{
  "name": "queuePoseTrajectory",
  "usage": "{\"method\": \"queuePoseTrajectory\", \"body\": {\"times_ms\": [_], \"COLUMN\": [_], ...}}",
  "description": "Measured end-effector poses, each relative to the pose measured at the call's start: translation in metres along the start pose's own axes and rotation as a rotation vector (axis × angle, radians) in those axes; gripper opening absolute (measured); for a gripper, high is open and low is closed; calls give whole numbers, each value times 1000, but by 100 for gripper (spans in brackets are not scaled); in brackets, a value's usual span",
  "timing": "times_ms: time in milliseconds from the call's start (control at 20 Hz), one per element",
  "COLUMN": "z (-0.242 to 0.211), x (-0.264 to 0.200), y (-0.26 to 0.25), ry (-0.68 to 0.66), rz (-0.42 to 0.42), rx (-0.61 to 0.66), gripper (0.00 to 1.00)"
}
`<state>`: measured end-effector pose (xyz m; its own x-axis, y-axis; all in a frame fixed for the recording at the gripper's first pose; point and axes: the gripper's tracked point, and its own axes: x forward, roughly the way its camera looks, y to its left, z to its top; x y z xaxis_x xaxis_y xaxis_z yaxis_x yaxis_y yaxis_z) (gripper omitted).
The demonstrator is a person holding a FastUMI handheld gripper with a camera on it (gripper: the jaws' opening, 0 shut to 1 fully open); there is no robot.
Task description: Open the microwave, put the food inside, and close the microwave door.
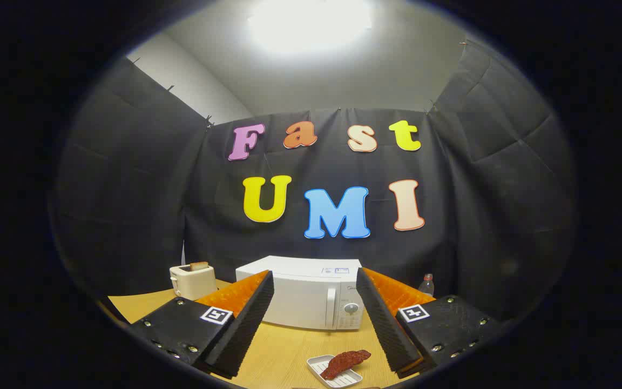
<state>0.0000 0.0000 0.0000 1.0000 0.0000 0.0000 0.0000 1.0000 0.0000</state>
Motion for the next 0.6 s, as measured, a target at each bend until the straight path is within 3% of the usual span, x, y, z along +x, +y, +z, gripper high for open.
{"method": "queuePoseTrajectory", "body": {"times_ms": [600], "z": [-4], "x": [6], "y": [-6], "ry": [16], "rz": [-32], "rx": [12], "gripper": [96]}}
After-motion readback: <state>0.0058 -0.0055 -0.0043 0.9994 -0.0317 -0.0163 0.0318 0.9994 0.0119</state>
